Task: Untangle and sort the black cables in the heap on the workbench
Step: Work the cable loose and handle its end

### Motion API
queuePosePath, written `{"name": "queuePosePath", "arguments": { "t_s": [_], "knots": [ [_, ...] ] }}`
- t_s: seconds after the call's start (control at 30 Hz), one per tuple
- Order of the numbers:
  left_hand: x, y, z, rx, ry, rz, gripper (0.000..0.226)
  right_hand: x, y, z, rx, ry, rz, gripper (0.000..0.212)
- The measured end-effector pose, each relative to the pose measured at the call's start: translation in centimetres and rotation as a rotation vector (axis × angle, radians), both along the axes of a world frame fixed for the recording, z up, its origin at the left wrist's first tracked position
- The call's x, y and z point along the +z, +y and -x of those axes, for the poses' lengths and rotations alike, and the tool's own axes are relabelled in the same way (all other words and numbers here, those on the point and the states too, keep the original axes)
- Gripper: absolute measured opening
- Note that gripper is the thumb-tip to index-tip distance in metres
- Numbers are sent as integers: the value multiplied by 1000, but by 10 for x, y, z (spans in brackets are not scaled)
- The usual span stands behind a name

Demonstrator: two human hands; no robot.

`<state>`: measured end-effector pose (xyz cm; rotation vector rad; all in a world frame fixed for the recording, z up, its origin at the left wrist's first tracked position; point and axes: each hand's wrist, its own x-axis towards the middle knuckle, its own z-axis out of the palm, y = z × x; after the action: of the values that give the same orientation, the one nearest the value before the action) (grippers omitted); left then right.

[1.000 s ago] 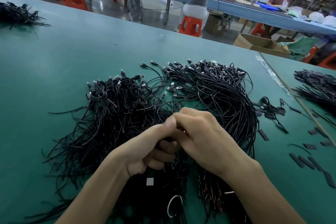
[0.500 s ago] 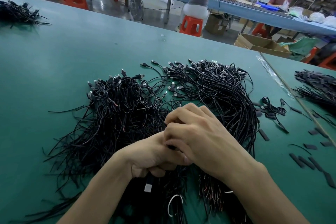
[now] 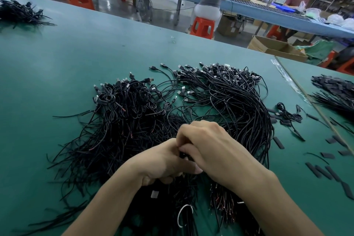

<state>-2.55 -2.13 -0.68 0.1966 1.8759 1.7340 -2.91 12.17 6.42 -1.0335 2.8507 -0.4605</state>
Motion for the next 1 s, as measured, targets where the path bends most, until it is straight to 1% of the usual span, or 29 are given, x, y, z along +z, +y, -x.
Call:
{"name": "queuePosePath", "arguments": {
  "t_s": [0.1,0.13,0.2,0.33,0.4,0.43,0.5,0.53,0.57,0.63,0.67,0.7,0.8,0.87,0.93,1.0],
  "knots": [
    [0,0,1,8,26,-66,12,-3,0,1,-14,-7,45,18],
    [0,0,2,11,24,-121,10,-4,1,2,-27,-10,68,19],
    [2,0,4,40,-7,-253,15,-7,5,5,-60,-6,108,19],
    [-1,2,9,136,-141,-539,11,-12,10,10,-99,51,196,18],
    [-5,2,10,155,-113,-602,8,-15,11,12,-128,92,281,21],
    [-6,1,10,163,-82,-604,9,-17,11,12,-152,99,330,23],
    [-9,1,11,214,-3,-533,22,-21,12,11,-204,105,416,24],
    [-11,1,12,267,71,-443,28,-24,12,11,-223,124,448,23],
    [-13,1,12,335,171,-305,33,-26,12,11,-240,149,473,23],
    [-17,0,14,517,364,35,38,-30,11,11,-268,187,515,23],
    [-18,-2,14,591,443,155,37,-32,10,11,-278,201,538,24],
    [-17,-3,13,626,492,199,36,-34,9,11,-289,216,565,27],
    [-19,0,14,624,527,156,29,-38,3,10,-327,262,708,41],
    [-18,7,12,594,498,83,31,-41,-4,8,-349,266,836,40],
    [-17,11,10,575,419,-53,34,-46,-12,5,-393,224,959,38],
    [-15,15,8,571,420,-99,25,-51,-19,3,-446,103,1086,36]
  ]
}}
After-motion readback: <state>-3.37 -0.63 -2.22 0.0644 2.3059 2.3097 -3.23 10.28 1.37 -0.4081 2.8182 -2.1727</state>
